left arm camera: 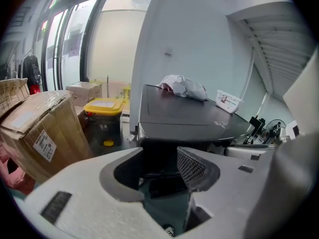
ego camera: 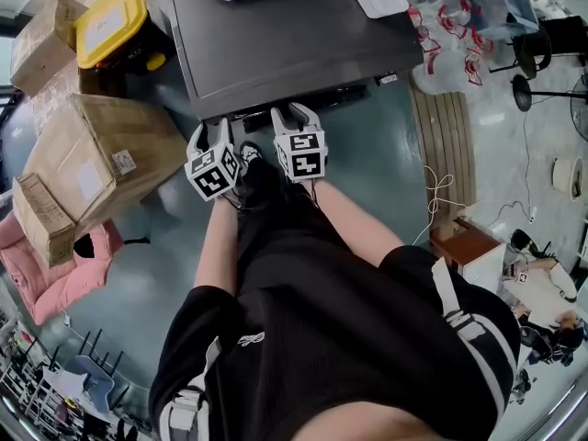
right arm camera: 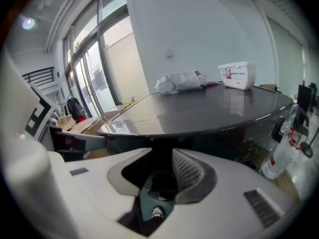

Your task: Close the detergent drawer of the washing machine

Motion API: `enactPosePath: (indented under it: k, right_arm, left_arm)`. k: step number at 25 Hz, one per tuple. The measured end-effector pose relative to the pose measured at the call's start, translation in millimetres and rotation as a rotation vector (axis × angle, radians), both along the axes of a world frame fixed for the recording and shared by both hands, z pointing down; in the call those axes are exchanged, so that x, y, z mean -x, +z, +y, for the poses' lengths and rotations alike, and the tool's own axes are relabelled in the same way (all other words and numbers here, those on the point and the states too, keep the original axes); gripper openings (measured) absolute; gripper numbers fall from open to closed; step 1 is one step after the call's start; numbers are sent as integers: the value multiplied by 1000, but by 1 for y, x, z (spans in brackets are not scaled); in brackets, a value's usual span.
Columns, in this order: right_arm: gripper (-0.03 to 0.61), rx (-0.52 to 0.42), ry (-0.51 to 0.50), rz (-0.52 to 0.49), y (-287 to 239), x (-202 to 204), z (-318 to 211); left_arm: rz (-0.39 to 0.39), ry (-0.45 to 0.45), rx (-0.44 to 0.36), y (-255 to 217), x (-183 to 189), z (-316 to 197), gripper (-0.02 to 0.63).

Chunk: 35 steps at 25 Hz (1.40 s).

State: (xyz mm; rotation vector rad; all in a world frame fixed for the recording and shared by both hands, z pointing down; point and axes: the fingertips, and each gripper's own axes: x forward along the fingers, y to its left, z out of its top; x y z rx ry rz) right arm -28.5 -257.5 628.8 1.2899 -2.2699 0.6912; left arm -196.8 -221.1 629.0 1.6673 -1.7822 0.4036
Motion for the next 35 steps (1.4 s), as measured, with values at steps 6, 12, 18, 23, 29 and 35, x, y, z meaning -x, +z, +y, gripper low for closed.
enactPosePath:
  k: [6, 12, 18, 23, 29, 35]
  right_arm:
    - [83, -32, -160, 59, 0, -10, 21]
    - [33, -41, -254, 98, -7, -26, 59]
    - [8, -23, -300, 137, 2, -39, 101]
    - [8, 6, -316, 159, 12, -37, 137]
    - [8, -7, -331, 212, 17, -22, 183]
    - [6, -71, -338, 297, 2, -22, 239]
  left_arm:
    - [-22, 17, -33, -15, -14, 14, 192]
    - [-12, 89, -35, -14, -48, 51, 105]
    - [29, 132, 19, 7, -77, 103, 8]
    - [64, 153, 47, 16, -82, 139, 8]
    - [89, 202, 34, 19, -70, 187, 6]
    - [121, 292, 3, 16, -57, 242, 6]
